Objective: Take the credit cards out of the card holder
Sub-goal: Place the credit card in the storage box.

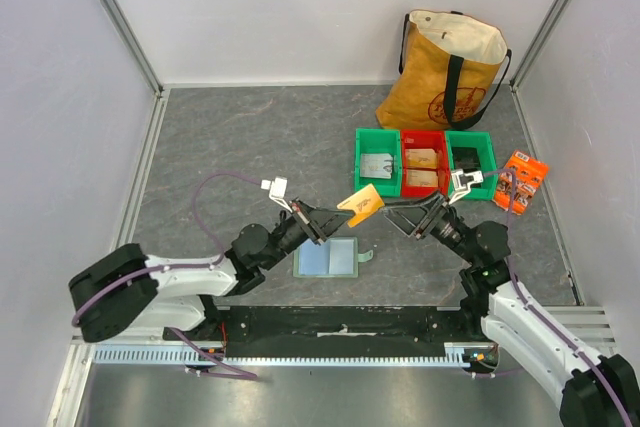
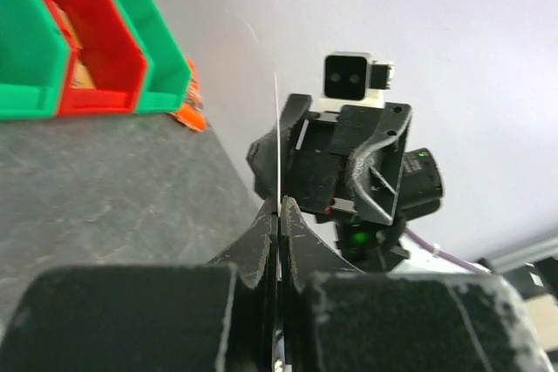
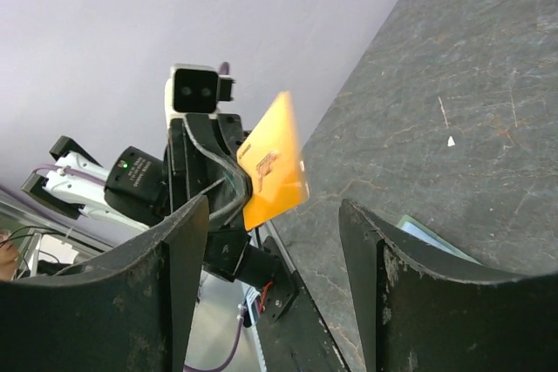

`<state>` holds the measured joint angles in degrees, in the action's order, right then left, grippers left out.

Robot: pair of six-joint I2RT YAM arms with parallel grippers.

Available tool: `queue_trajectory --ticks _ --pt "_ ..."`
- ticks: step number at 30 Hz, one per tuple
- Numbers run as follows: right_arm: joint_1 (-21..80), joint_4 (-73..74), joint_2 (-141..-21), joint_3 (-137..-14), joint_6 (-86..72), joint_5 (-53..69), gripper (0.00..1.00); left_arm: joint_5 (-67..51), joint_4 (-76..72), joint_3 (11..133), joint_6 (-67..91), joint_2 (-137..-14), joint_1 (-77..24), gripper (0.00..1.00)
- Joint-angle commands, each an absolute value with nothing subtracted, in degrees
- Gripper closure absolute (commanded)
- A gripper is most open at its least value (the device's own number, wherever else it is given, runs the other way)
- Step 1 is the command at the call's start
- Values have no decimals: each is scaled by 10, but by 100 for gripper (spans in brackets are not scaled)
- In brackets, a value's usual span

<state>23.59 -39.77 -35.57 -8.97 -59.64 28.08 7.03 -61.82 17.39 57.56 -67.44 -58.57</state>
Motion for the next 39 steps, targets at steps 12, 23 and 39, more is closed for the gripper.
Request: queue_trajectory --ticks 12,23,39 --pt "265 -514 -390 -75 -627 265 75 3 -844 197 700 -791 -584 98" --pt "264 -329 -335 -128 -548 202 100 36 -577 191 621 -656 -565 48" --pt "179 -134 -394 -265 -383 -59 100 -253 180 341 367 -458 -126 14"
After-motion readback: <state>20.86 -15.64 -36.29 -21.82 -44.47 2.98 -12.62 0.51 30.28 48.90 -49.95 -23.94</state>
